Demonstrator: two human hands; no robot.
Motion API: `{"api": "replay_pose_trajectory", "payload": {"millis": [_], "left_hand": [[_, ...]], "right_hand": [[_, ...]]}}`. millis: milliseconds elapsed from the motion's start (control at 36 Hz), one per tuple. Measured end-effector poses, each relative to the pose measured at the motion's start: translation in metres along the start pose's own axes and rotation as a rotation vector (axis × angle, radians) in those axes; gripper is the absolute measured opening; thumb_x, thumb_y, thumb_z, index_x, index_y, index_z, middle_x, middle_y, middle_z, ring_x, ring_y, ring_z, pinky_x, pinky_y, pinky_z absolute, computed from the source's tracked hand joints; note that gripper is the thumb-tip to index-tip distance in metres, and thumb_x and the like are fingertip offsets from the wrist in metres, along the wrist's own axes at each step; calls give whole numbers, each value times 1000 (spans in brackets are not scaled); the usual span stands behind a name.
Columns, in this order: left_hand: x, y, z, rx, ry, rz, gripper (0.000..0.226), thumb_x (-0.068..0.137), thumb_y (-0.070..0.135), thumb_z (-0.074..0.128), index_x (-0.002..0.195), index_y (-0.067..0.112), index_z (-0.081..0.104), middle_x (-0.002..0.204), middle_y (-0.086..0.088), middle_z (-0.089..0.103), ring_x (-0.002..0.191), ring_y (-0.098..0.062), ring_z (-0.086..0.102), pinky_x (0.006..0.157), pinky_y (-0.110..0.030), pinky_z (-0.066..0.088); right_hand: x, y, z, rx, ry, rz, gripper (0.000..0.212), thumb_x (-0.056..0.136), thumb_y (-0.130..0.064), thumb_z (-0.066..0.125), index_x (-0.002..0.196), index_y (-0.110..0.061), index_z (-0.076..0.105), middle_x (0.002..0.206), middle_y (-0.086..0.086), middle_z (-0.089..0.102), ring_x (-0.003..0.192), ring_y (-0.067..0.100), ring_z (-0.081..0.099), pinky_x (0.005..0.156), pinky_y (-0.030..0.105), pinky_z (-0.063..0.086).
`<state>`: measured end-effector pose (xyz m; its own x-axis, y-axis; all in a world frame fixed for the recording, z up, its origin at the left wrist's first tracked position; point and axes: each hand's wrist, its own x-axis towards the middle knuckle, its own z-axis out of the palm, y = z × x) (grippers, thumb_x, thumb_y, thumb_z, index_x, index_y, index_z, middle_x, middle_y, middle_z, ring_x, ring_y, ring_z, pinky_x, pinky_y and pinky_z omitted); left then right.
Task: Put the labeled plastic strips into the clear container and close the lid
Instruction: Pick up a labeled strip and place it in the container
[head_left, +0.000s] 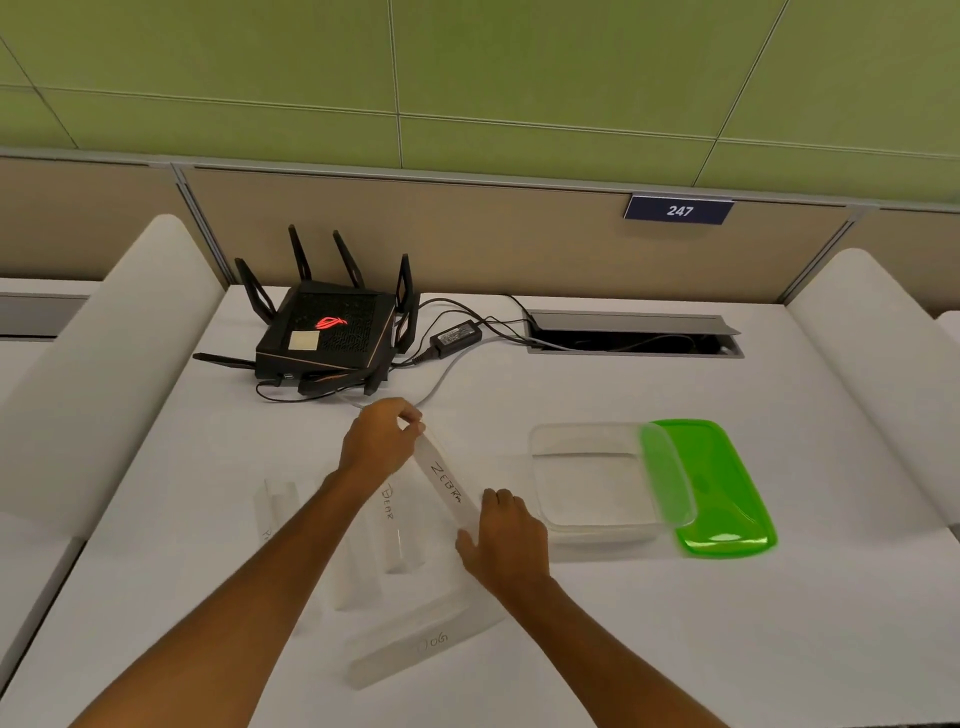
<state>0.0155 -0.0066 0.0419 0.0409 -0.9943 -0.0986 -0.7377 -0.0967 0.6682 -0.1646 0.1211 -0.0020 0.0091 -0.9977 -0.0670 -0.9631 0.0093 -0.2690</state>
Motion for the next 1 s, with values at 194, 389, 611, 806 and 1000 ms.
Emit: {"api": "replay_pose_trajectory", "payload": {"millis": [194,389,611,806,1000], "left_hand": [[1,25,-24,-44,107,110,15,94,29,69,107,22,68,111,1,70,81,-13,70,67,-23,59],[-10,65,-13,-118,111,165,25,96,25,68,118,15,67,121,-4,62,84,-12,66,56,-6,49],[-34,115,44,-232,-8,106,42,93,8,68,134,15,60,128,-3,54,79,-6,63,74,-15,53],[-55,138,93,-338,-135,-31,50,91,-1,58,138,18,56,125,2,58,81,-12,59,77,-21,49],[-64,150,117,-393,-228,-169,54,90,3,58,141,19,54,120,7,63,96,-16,64,68,-16,49]], "right_hand": [[20,5,-39,7,82,-110,50,80,-44,69,117,-12,60,98,6,65,84,23,66,60,26,57],[39,55,-89,-184,102,-196,47,77,-43,66,112,-12,61,96,6,65,78,26,62,66,36,53],[51,142,-130,-410,29,-224,46,77,-39,66,115,-14,58,100,4,65,83,28,62,70,38,47],[60,197,-144,-533,-64,-276,37,78,-33,63,109,-14,57,96,4,66,82,27,61,71,39,48],[67,230,-138,-602,-135,-378,38,75,-31,63,107,-12,55,93,5,66,81,29,63,76,40,45]]}}
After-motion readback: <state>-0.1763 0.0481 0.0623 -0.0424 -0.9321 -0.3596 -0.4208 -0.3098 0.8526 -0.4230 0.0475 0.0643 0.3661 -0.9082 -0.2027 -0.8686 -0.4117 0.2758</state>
